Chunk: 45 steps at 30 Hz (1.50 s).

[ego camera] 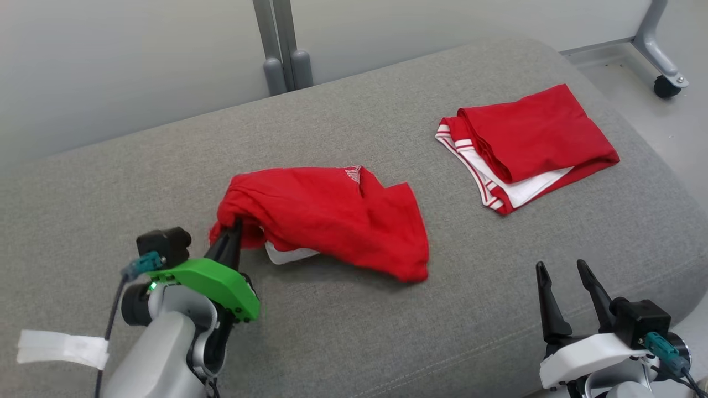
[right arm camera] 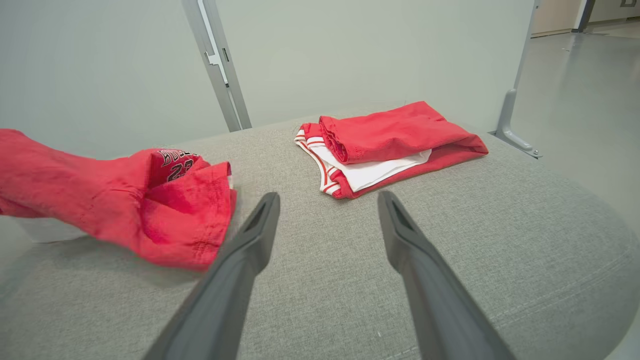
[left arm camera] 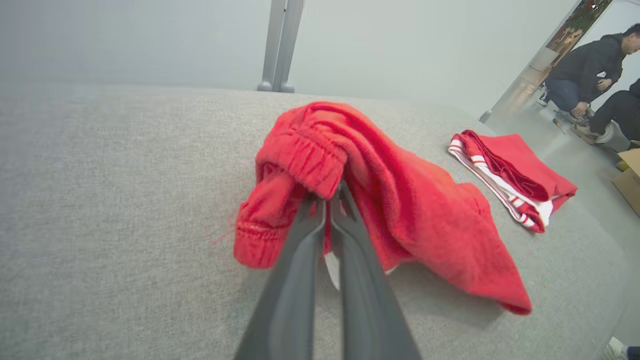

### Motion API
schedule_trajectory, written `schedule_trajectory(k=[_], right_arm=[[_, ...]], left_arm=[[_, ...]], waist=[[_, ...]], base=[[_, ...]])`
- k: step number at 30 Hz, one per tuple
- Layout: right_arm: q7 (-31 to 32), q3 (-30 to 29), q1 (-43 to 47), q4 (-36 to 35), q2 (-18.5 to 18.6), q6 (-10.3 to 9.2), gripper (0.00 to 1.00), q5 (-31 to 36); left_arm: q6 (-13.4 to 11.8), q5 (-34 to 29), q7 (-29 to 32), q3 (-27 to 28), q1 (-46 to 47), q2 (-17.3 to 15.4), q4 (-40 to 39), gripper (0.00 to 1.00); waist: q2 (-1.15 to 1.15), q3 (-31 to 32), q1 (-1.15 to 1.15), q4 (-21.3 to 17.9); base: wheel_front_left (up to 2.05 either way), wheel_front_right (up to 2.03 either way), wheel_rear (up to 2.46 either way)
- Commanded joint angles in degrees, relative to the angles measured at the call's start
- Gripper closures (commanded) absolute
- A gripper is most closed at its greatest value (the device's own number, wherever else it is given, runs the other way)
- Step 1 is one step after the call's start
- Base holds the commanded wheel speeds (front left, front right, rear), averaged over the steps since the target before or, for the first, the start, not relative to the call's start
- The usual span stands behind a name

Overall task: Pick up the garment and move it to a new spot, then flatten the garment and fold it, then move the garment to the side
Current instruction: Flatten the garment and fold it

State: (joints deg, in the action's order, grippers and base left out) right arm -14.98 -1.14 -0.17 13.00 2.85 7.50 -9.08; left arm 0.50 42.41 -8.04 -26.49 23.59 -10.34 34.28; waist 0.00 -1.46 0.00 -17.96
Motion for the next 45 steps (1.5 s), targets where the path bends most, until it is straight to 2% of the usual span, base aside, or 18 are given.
schedule_trajectory(k=[1, 7, 11, 13, 17, 23, 28, 33, 37, 38, 40, 45], right_arm=[[-0.2, -0.1, 0.7, 0.1, 0.1, -0.03, 0.00, 0.3], [-0.2, -0.6, 1.3, 0.0, 0.1, -0.03, 0.00, 0.0], [-0.2, -0.7, 1.5, 0.1, 0.1, -0.03, 0.00, -0.3], [-0.2, -0.5, 1.3, 0.2, 0.1, -0.03, 0.00, -0.5], [-0.2, -0.1, 0.7, 0.3, 0.1, -0.03, 0.00, -0.9], [-0.2, 0.4, 0.5, 0.6, 0.1, -0.03, 0.00, -1.6], [-0.2, 0.6, 0.5, 0.5, 0.1, -0.03, 0.00, -2.0], [-0.2, 2.2, -0.6, 0.7, 0.1, -0.03, 0.00, -2.4], [-0.2, 4.2, -1.7, 0.8, 0.1, -0.03, 0.00, -2.3], [-0.2, 4.2, -1.7, 0.8, 0.1, -0.03, 0.00, -2.3], [-0.2, 4.9, -2.5, 0.6, 0.1, -0.03, 0.00, -2.5], [-0.2, 5.5, -3.1, 0.3, 0.1, -0.03, 0.00, -2.3]], left_arm=[[-0.4, 0.2, 1.0, 0.2, 0.7, -1.2, -1.7, 1.00], [-5.7, -1.4, 11.2, 0.3, -1.2, -8.5, -21.0, 1.00], [-8.6, -1.9, 18.3, -0.8, -0.4, -10.9, -33.3, 1.00], [-9.3, -2.3, 21.5, -2.0, 1.3, -11.0, -37.3, 1.00], [-10.1, -1.7, 26.4, -4.6, 4.8, -8.5, -42.2, 1.00], [-12.5, -2.1, 33.1, -7.8, 9.3, -5.8, -44.9, 1.00], [-15.9, -1.1, 36.5, -7.5, 10.4, -4.1, -39.3, 1.00], [-18.7, -2.0, 37.9, -6.9, 12.4, -3.9, -24.7, 1.00], [-19.7, -2.8, 37.4, -5.9, 15.4, -4.5, -12.7, 1.00], [-19.7, -2.8, 37.4, -5.9, 15.4, -4.5, -12.7, 1.00], [-19.8, -3.1, 36.5, -5.1, 17.0, -5.1, -7.6, 1.00], [-19.2, -3.9, 31.7, -2.8, 20.6, -7.4, 2.9, 1.00]], waist=[[0.00, 0.7, 0.00, 0.7], [0.00, 1.6, 0.00, 2.3], [0.00, 1.8, 0.00, 3.3], [0.00, 1.8, 0.00, 3.6], [0.00, 1.8, 0.00, 3.6], [0.00, 1.7, 0.00, 2.6], [0.00, 0.6, 0.00, 1.6], [0.00, -1.0, 0.00, 0.2], [0.00, -2.5, 0.00, -1.5], [0.00, -2.5, 0.00, -1.5], [0.00, -3.8, 0.00, -2.2], [0.00, -6.5, 0.00, -3.0]], base=[[0.00, 0.00, 0.00], [0.00, 0.00, 0.00], [0.00, 0.00, 0.00], [0.00, 0.00, 0.00], [0.00, 0.00, 0.00], [0.00, 0.00, 0.00], [0.00, 0.00, 0.00], [0.00, 0.00, 0.00], [0.00, 0.00, 0.00], [0.00, 0.00, 0.00], [0.00, 0.00, 0.00], [0.00, 0.00, 0.00]])
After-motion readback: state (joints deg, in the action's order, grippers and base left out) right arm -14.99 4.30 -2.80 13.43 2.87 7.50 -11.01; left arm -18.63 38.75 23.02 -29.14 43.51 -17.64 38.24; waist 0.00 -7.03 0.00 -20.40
